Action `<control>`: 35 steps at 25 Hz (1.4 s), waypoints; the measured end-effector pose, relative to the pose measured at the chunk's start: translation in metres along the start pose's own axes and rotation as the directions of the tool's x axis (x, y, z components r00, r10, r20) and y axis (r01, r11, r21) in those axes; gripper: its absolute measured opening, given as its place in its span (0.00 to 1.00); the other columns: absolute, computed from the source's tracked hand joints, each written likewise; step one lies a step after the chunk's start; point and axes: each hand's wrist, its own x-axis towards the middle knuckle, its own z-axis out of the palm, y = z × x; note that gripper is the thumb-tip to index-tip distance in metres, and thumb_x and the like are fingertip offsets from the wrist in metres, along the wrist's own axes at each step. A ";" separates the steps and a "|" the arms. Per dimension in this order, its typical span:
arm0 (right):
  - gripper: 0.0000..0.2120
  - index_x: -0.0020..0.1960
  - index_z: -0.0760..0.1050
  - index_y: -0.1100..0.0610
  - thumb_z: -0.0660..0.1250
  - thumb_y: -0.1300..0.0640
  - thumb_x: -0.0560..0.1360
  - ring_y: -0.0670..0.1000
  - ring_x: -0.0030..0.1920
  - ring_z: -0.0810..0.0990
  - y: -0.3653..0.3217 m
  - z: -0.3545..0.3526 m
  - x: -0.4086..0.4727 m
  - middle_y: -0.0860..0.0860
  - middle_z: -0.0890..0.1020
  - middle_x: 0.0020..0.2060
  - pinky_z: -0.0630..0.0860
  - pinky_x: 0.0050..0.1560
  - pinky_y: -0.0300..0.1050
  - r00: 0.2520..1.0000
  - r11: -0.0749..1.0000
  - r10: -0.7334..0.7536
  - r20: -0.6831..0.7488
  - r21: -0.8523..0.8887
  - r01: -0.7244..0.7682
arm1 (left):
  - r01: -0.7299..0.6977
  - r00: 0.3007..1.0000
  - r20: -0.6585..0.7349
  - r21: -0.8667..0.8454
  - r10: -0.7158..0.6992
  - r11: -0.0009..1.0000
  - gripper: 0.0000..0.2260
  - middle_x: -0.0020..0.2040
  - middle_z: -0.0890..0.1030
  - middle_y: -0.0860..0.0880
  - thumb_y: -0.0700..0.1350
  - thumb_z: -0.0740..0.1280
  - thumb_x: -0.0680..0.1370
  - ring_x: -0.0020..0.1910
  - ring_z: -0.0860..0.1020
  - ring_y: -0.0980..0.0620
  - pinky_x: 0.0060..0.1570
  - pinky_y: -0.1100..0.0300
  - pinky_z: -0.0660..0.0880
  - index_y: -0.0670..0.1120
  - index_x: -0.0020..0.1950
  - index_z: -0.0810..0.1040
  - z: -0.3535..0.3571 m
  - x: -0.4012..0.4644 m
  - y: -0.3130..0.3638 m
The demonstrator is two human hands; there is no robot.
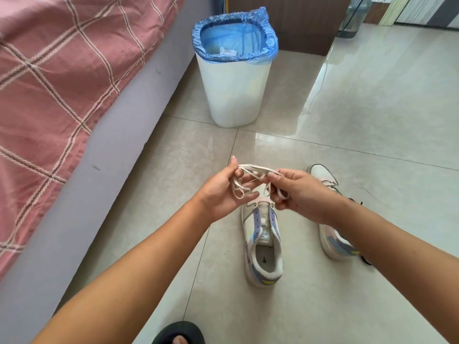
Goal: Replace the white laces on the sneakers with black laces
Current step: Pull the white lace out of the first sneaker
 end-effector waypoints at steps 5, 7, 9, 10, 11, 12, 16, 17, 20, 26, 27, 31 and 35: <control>0.02 0.48 0.76 0.54 0.66 0.58 0.75 0.47 0.36 0.75 0.018 0.022 -0.014 0.51 0.76 0.36 0.77 0.37 0.43 0.963 0.926 0.166 0.214 0.302 -0.227 | -0.106 0.983 -0.178 -0.330 0.048 0.938 0.22 0.26 0.71 0.50 0.57 0.50 0.82 0.20 0.70 0.54 0.36 0.58 0.75 0.47 0.32 0.65 0.021 0.006 -0.001; 0.10 0.44 0.78 0.54 0.68 0.48 0.72 0.50 0.43 0.78 0.015 0.027 -0.012 0.51 0.78 0.40 0.78 0.47 0.50 0.957 0.869 0.201 0.207 0.413 -0.272 | -0.154 0.965 -0.249 -0.278 0.083 0.948 0.22 0.24 0.66 0.51 0.57 0.50 0.82 0.17 0.61 0.56 0.28 0.64 0.70 0.48 0.32 0.62 0.026 0.009 0.000; 0.18 0.43 0.76 0.55 0.62 0.40 0.75 0.51 0.45 0.79 0.015 0.042 0.002 0.50 0.79 0.40 0.76 0.49 0.52 0.971 0.767 0.228 0.067 0.602 -0.222 | -0.205 0.942 -0.299 -0.163 0.150 0.965 0.20 0.26 0.68 0.51 0.53 0.52 0.83 0.21 0.62 0.55 0.30 0.62 0.66 0.47 0.32 0.64 0.035 0.013 -0.008; 0.19 0.42 0.74 0.55 0.59 0.40 0.77 0.50 0.46 0.79 0.016 0.050 0.009 0.50 0.78 0.40 0.75 0.51 0.51 0.974 0.687 0.225 -0.009 0.711 -0.152 | -0.243 0.919 -0.319 0.001 0.231 0.970 0.18 0.28 0.69 0.51 0.49 0.53 0.82 0.25 0.65 0.54 0.33 0.60 0.67 0.46 0.33 0.66 0.040 0.015 -0.015; 0.20 0.41 0.74 0.55 0.56 0.40 0.78 0.51 0.48 0.79 0.017 0.055 0.019 0.50 0.78 0.42 0.73 0.56 0.50 0.974 0.618 0.217 -0.065 0.782 -0.085 | -0.267 0.882 -0.312 0.289 0.354 0.919 0.16 0.30 0.71 0.51 0.45 0.54 0.82 0.30 0.69 0.52 0.39 0.57 0.69 0.47 0.34 0.67 0.043 0.017 -0.022; 0.21 0.42 0.74 0.55 0.55 0.40 0.79 0.52 0.51 0.79 0.016 0.057 0.027 0.51 0.78 0.44 0.71 0.61 0.50 0.976 0.588 0.207 -0.069 0.806 -0.067 | -0.236 0.841 -0.249 0.630 0.480 0.740 0.15 0.34 0.72 0.51 0.43 0.54 0.82 0.37 0.72 0.50 0.47 0.54 0.70 0.47 0.35 0.68 0.041 0.020 -0.027; 0.21 0.49 0.75 0.61 0.52 0.45 0.81 0.51 0.44 0.82 0.007 0.040 0.050 0.55 0.82 0.43 0.77 0.49 0.45 0.969 0.691 0.245 0.025 0.697 -0.193 | 0.059 0.888 0.057 0.970 0.457 -0.237 0.15 0.63 0.71 0.45 0.45 0.50 0.83 0.70 0.62 0.47 0.74 0.49 0.45 0.43 0.62 0.71 0.015 0.024 -0.015; 0.19 0.47 0.74 0.61 0.53 0.48 0.82 0.50 0.38 0.83 0.006 0.037 0.057 0.55 0.82 0.38 0.79 0.44 0.43 0.967 0.707 0.255 -0.010 0.684 -0.179 | 0.116 0.913 0.064 0.906 0.403 -0.407 0.17 0.70 0.65 0.45 0.45 0.49 0.82 0.75 0.53 0.47 0.73 0.45 0.38 0.45 0.68 0.68 0.017 0.025 -0.014; 0.15 0.47 0.73 0.61 0.54 0.53 0.82 0.50 0.31 0.83 0.004 0.034 0.078 0.55 0.81 0.34 0.80 0.39 0.41 0.943 0.680 0.330 -0.040 0.703 -0.208 | 0.279 0.932 0.003 0.636 0.364 -0.720 0.21 0.77 0.44 0.41 0.45 0.56 0.79 0.74 0.32 0.43 0.67 0.36 0.29 0.46 0.73 0.65 0.037 0.023 -0.011; 0.21 0.33 0.63 0.55 0.53 0.46 0.82 0.43 0.14 0.58 0.002 0.009 0.085 0.48 0.63 0.17 0.54 0.13 0.30 0.923 0.749 0.373 -0.094 0.617 -0.240 | -0.272 0.725 0.171 0.961 0.667 0.049 0.06 0.59 0.72 0.47 0.46 0.69 0.76 0.58 0.74 0.53 0.57 0.64 0.69 0.44 0.43 0.83 0.005 0.014 0.053; 0.23 0.31 0.60 0.54 0.52 0.46 0.82 0.43 0.13 0.55 0.008 0.004 0.081 0.47 0.59 0.16 0.50 0.12 0.29 0.920 0.730 0.380 -0.099 0.643 -0.233 | -0.210 0.703 0.026 0.963 0.711 0.172 0.06 0.53 0.74 0.49 0.47 0.67 0.77 0.51 0.77 0.54 0.52 0.64 0.71 0.46 0.44 0.81 0.001 0.023 0.070; 0.28 0.23 0.58 0.52 0.51 0.49 0.82 0.43 0.14 0.52 0.012 -0.004 0.087 0.46 0.56 0.17 0.49 0.17 0.24 0.917 0.708 0.366 -0.161 0.687 -0.162 | -0.168 0.772 -0.485 0.470 0.412 0.866 0.12 0.54 0.70 0.46 0.53 0.59 0.80 0.48 0.76 0.47 0.52 0.46 0.78 0.48 0.59 0.69 0.001 0.068 0.157; 0.17 0.27 0.57 0.53 0.49 0.57 0.74 0.44 0.16 0.51 -0.007 0.004 0.093 0.48 0.55 0.18 0.53 0.20 0.24 0.927 0.724 0.343 -0.150 0.671 -0.159 | -0.214 0.834 -0.481 0.168 0.269 0.962 0.26 0.67 0.63 0.51 0.54 0.65 0.75 0.60 0.69 0.43 0.37 0.41 0.80 0.50 0.71 0.64 0.015 0.123 0.218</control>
